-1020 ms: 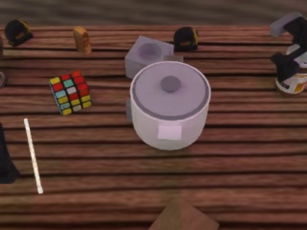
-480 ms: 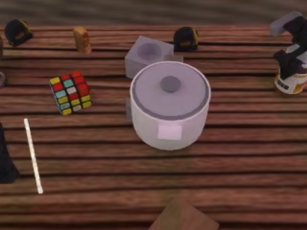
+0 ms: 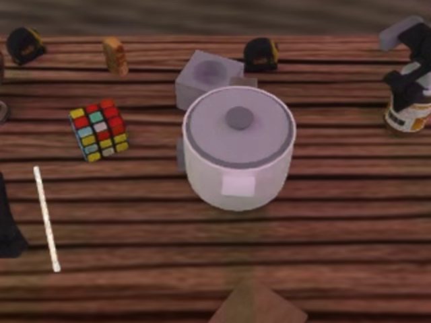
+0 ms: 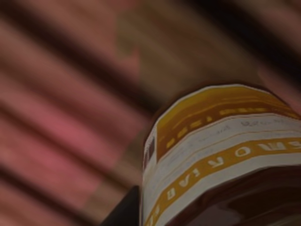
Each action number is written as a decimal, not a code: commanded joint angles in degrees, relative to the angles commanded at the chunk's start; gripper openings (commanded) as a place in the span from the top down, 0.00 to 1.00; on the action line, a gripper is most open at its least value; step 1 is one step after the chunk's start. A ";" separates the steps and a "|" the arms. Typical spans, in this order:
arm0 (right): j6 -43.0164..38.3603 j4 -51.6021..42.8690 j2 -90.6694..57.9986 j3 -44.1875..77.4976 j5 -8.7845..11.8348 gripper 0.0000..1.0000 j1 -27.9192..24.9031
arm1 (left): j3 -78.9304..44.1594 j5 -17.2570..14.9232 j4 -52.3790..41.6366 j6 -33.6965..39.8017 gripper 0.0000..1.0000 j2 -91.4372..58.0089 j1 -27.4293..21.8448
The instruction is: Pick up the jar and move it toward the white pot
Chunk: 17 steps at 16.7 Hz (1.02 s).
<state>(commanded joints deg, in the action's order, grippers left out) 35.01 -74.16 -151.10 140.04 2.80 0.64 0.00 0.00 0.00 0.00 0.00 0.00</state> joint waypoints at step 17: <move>-0.03 0.49 28.70 -29.05 0.36 1.00 -0.46 | 0.00 0.00 0.00 0.00 0.00 0.00 0.00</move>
<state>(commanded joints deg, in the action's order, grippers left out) 34.99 -73.67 -122.40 110.99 3.16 0.18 0.00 0.00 0.00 0.00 0.00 0.00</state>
